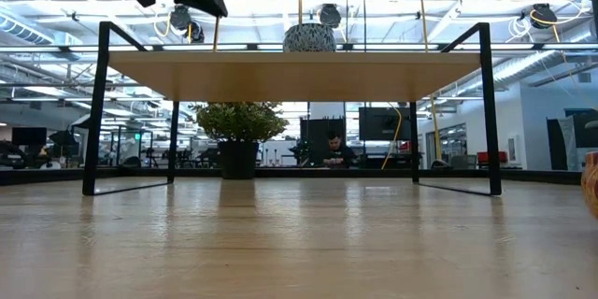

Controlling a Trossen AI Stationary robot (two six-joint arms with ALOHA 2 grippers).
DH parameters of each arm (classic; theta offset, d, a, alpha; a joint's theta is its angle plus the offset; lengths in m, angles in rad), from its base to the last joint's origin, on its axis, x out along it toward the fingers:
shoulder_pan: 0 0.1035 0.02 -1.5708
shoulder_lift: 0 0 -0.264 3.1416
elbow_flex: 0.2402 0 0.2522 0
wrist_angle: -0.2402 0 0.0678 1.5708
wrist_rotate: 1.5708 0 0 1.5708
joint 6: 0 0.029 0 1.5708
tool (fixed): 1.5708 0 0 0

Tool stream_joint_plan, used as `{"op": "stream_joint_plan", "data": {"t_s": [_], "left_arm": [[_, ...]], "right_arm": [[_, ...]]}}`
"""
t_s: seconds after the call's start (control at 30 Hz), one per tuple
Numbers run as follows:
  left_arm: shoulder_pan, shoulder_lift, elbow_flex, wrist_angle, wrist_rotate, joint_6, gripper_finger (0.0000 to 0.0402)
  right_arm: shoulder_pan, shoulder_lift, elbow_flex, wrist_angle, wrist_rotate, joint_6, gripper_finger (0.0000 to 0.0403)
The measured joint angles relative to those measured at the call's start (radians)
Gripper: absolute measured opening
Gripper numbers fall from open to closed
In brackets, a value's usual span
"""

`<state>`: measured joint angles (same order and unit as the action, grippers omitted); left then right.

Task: Stock candles and holders on shelf
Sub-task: Align the right gold candle holder with the other gold candle holder on the shelf

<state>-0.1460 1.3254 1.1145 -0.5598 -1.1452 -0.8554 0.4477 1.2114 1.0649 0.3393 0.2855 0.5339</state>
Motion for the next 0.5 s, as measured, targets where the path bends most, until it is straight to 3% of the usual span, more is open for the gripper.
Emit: {"op": "stream_joint_plan", "data": {"t_s": [0.5], "left_arm": [[0.029, 0.0, 0.0, 0.003, -0.009, 0.032, 0.0016]], "right_arm": [[0.0, 0.0, 0.0, 0.0, 0.001, -0.004, 0.0238]]}}
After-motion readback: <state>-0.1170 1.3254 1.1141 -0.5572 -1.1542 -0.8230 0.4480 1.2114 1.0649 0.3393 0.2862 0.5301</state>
